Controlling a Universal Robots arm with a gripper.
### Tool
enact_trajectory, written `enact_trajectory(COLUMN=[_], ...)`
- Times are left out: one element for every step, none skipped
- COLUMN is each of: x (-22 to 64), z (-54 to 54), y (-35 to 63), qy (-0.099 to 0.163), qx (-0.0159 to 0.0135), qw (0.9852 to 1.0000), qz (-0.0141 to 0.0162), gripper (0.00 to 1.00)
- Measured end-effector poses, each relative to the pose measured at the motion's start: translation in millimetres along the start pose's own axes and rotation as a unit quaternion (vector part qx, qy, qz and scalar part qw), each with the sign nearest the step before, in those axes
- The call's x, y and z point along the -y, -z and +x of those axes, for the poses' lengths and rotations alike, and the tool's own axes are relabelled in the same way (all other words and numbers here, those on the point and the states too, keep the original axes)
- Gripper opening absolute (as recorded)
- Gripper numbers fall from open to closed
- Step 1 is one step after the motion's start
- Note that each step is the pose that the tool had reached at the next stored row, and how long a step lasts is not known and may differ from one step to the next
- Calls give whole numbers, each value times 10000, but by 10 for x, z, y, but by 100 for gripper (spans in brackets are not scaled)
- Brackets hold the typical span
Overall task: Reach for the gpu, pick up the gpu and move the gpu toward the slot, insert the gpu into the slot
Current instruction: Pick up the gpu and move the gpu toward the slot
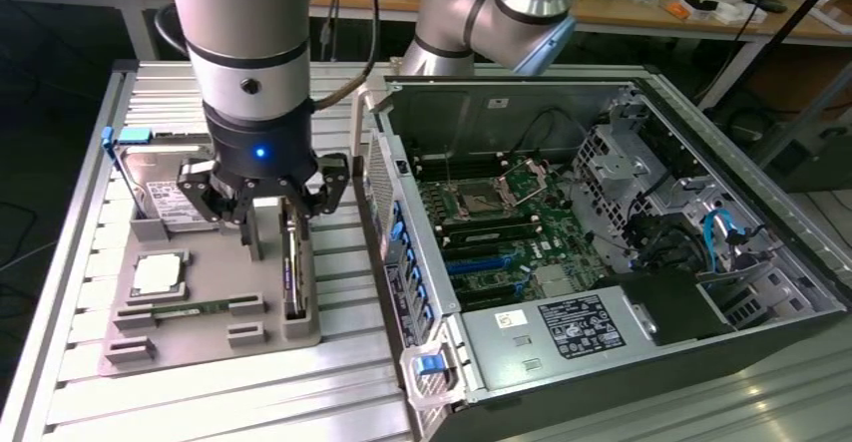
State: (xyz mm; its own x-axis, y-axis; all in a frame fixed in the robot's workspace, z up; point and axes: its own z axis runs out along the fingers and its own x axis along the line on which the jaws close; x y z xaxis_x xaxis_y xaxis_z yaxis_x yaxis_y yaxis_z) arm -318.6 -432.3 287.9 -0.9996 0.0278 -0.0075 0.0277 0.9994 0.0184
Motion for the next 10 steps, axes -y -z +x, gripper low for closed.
enact_trajectory(x=[5, 11, 14, 19, 24, 27, 28, 28, 28, 28], z=[-3, -7, -10, -14, -17, -17, -17, -18, -18, -18], y=[-18, -39, -56, -79, -98, -122, -124, -131, -146, -162], qy=[0, 0, 0, 0, 0, 0, -1, 0, 0, 0], qx=[0, 0, 0, -2, -3, -3, -4, -3, -2, -3], qw=[10000, 10000, 10000, 10000, 10000, 10000, 10000, 10000, 10000, 10000], qz=[0, -1, 0, 0, 0, 0, 1, -1, -1, -1], gripper=[60, 60, 60, 60, 60, 60, 60, 60, 60, 60])
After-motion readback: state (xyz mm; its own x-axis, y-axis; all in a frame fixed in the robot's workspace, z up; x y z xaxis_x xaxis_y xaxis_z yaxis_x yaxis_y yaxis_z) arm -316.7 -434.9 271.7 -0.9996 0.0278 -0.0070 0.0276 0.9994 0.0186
